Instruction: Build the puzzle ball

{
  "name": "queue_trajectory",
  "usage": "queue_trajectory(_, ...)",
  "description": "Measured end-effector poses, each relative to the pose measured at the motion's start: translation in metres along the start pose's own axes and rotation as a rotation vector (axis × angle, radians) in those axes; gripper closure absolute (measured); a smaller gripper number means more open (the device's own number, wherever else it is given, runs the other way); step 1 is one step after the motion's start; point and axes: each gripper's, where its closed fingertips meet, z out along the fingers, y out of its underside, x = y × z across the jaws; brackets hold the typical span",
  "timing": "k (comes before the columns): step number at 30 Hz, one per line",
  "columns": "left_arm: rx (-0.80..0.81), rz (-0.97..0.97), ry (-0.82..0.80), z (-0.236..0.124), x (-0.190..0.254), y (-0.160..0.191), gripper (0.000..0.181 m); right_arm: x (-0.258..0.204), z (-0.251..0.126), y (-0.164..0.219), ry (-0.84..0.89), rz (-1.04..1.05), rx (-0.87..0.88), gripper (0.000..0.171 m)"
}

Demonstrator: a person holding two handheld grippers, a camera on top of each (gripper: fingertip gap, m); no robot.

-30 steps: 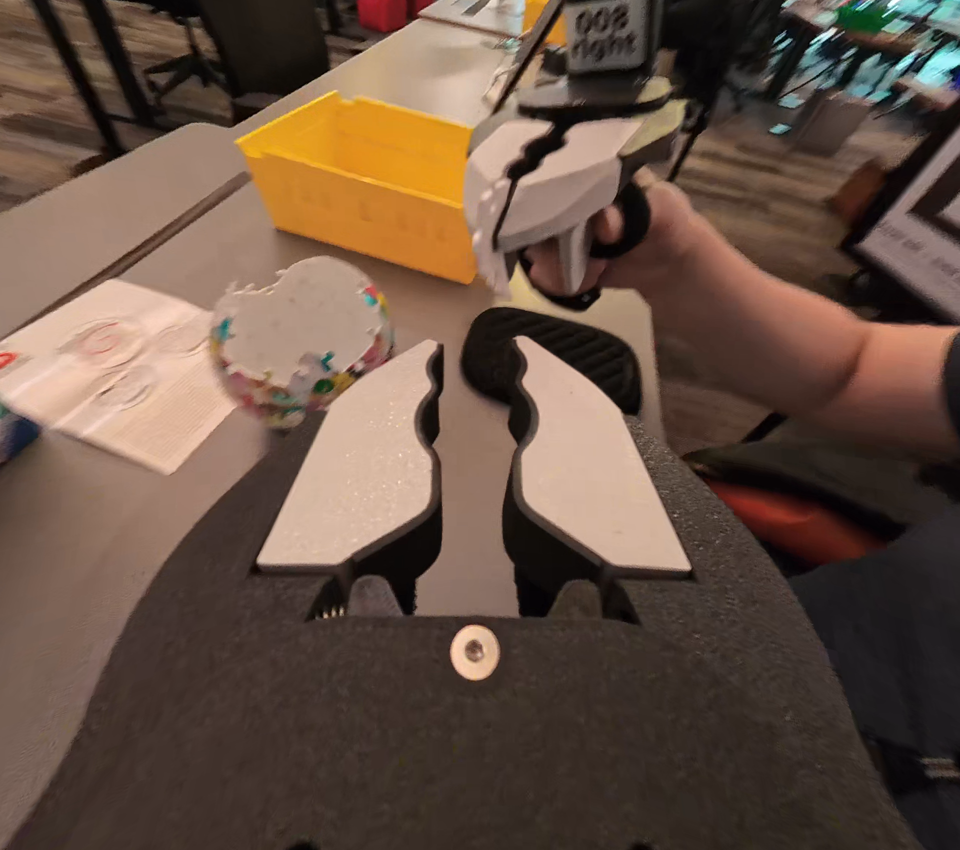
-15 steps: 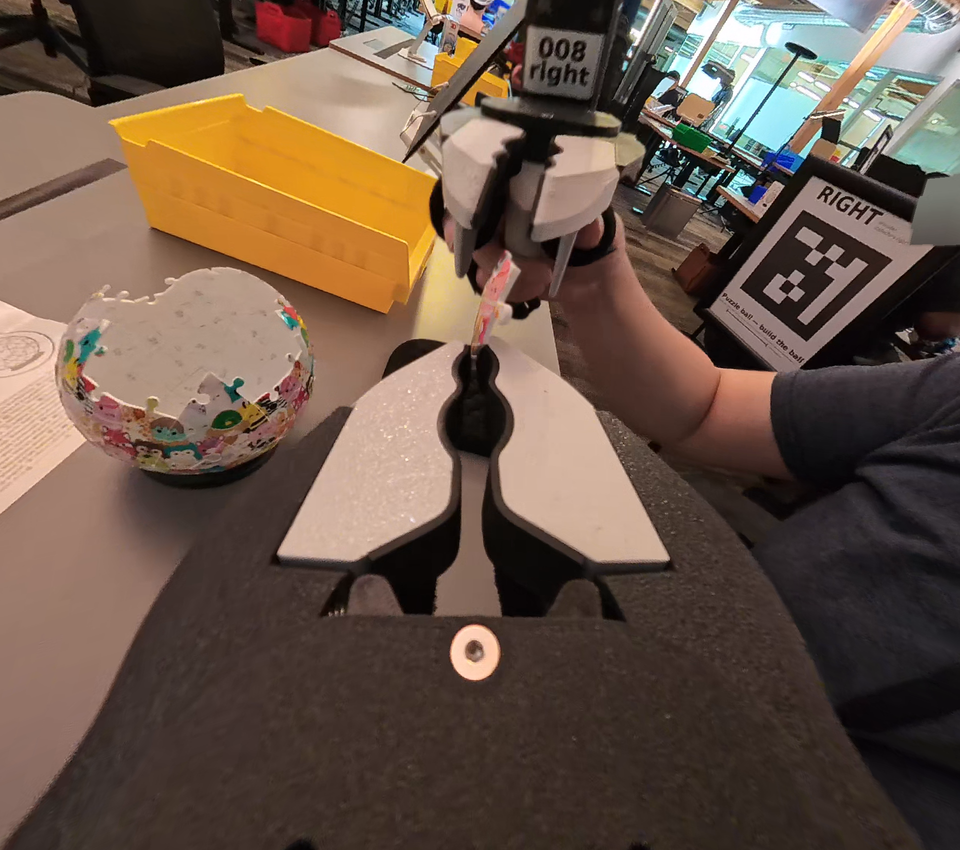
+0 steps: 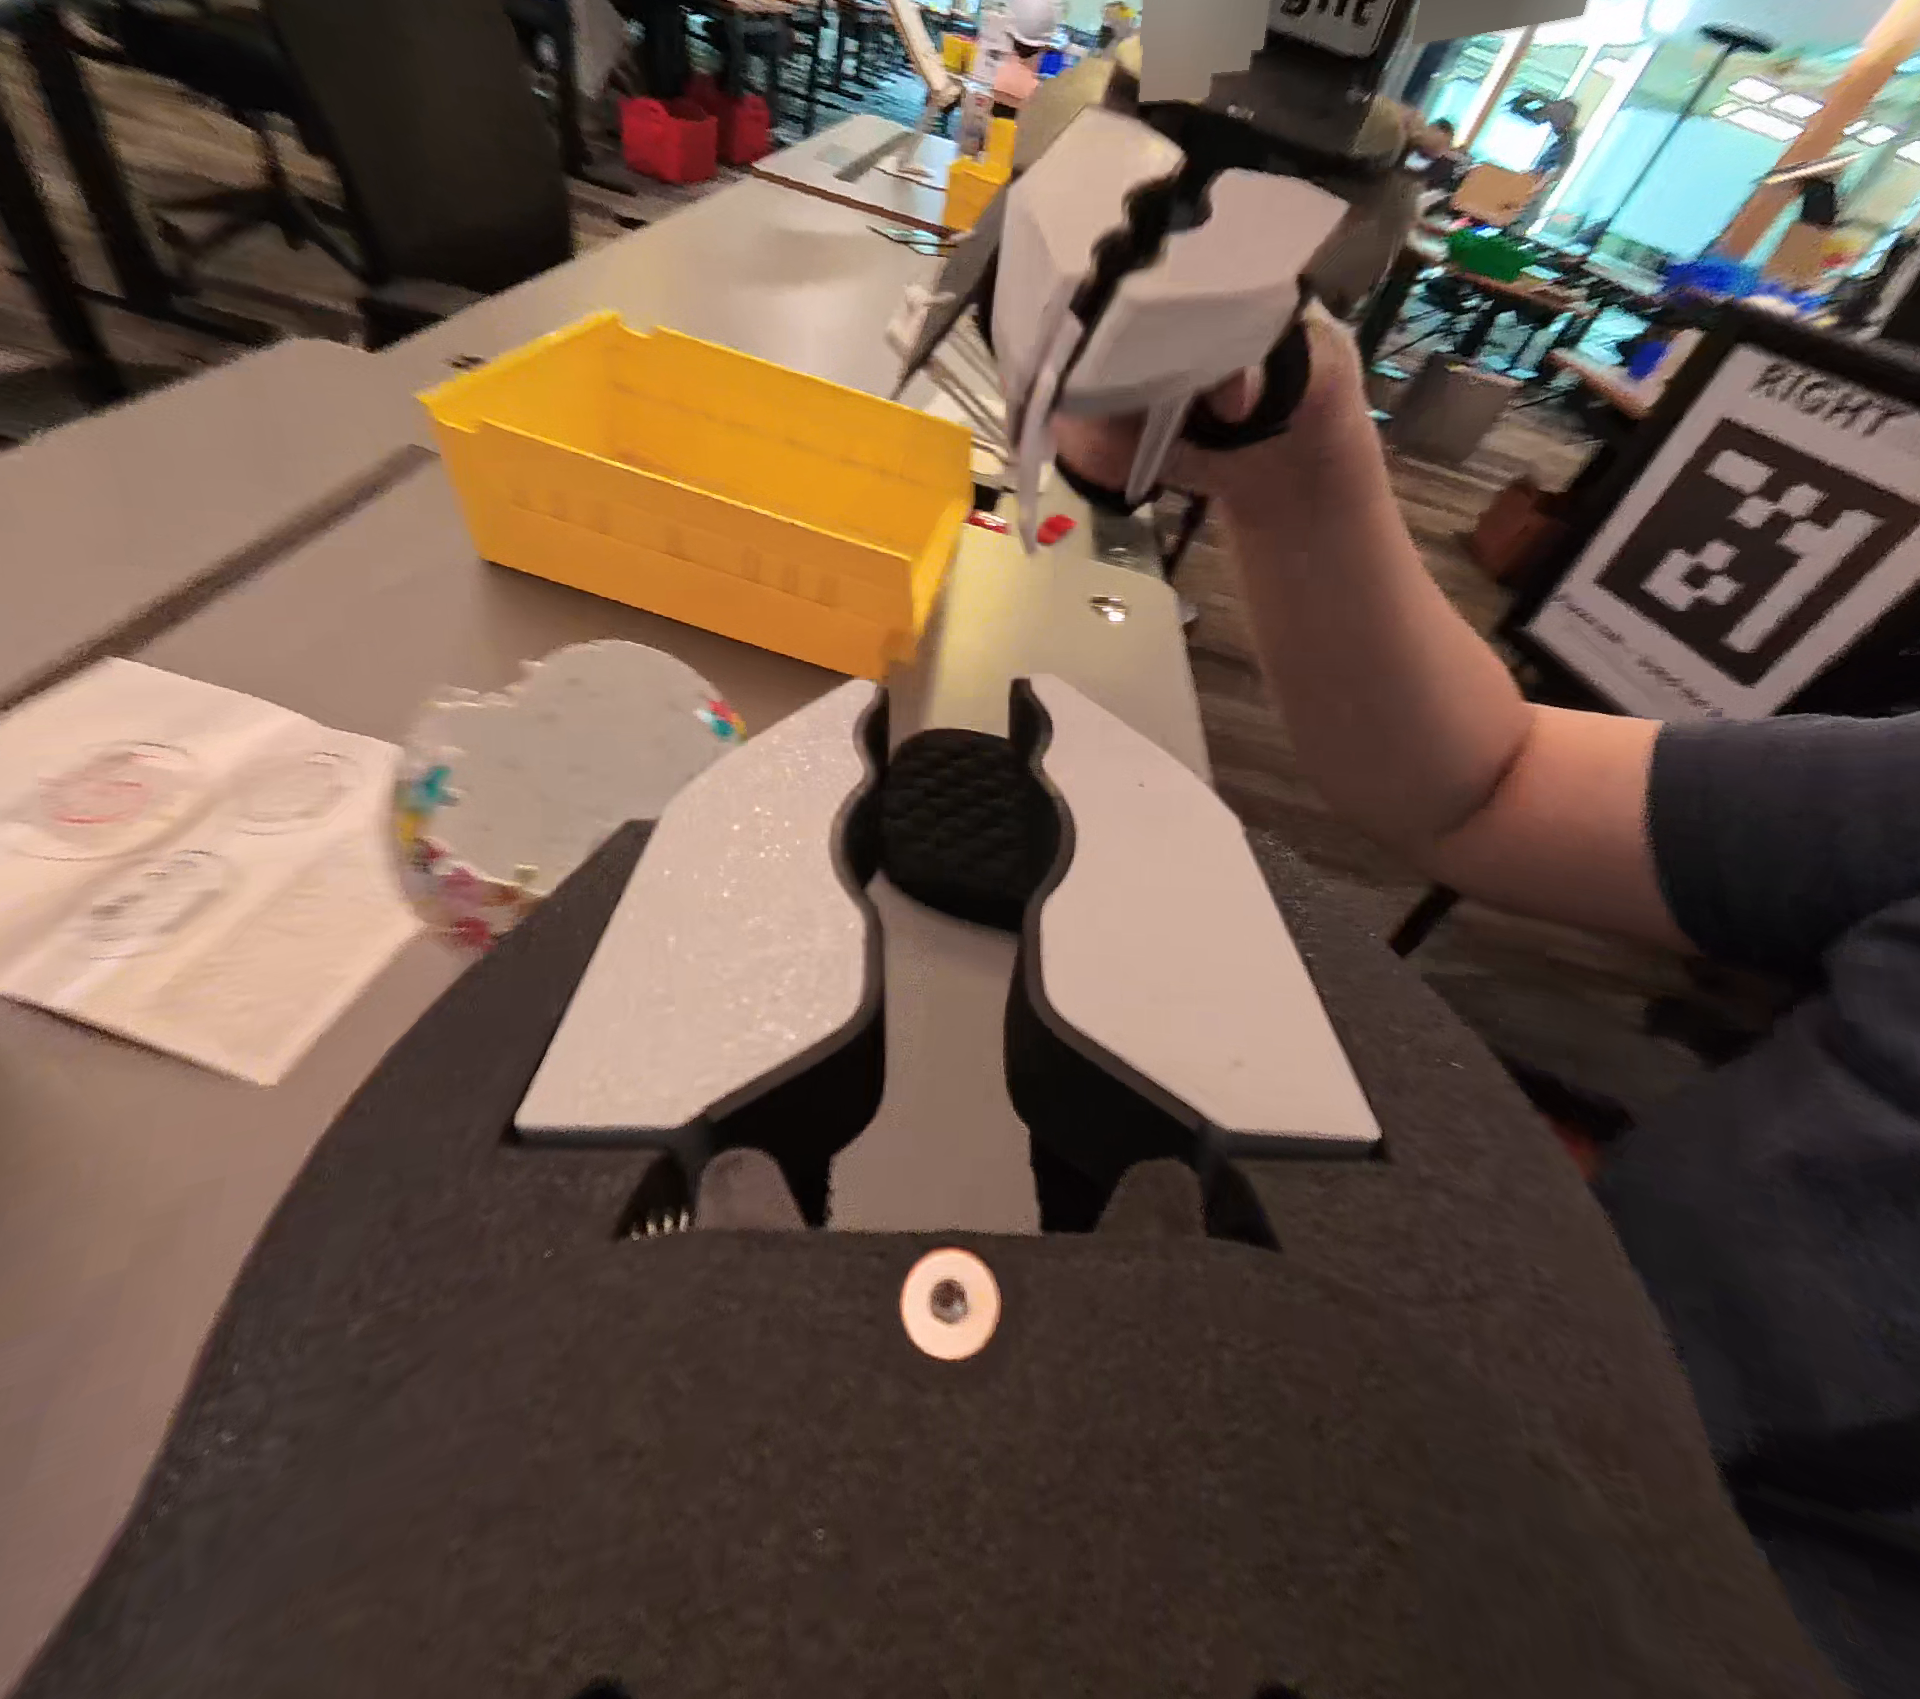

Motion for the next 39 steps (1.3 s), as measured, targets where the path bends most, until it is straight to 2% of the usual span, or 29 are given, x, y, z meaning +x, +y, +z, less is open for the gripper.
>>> queue_trajectory(3, -0.004, 0.047, -0.042, -0.012, -0.014, -0.005, 0.159, 0.037, -0.023, 0.010, 0.122, 0.006, -0.060, 0.168)
queue_trajectory(9, -0.057, 0.071, -0.097, -0.003, -0.057, 0.010, 0.156, 0.115, -0.028, 0.083, 0.222, 0.104, -0.260, 0.168)
queue_trajectory(14, -0.096, 0.099, -0.136, 0.016, -0.101, 0.011, 0.152, 0.150, -0.008, 0.103, 0.206, 0.182, -0.122, 0.168)
queue_trajectory(17, -0.115, 0.109, -0.120, 0.032, -0.122, 0.007, 0.149, 0.158, 0.000, 0.118, 0.166, 0.133, -0.103, 0.168)
queue_trajectory(20, -0.145, 0.131, -0.102, 0.051, -0.142, 0.003, 0.145, 0.163, 0.008, 0.133, 0.119, 0.112, -0.151, 0.168)
queue_trajectory(24, -0.180, 0.182, -0.068, 0.076, -0.160, -0.004, 0.144, 0.174, 0.011, 0.147, 0.144, 0.076, -0.259, 0.168)
queue_trajectory(34, -0.311, 0.191, 0.059, 0.116, -0.179, 0.017, 0.144, 0.176, 0.012, 0.162, 0.157, -0.029, -0.345, 0.168)
queue_trajectory(39, -0.318, 0.129, 0.151, 0.127, -0.175, 0.023, 0.142, 0.179, 0.014, 0.166, 0.180, -0.115, -0.360, 0.168)
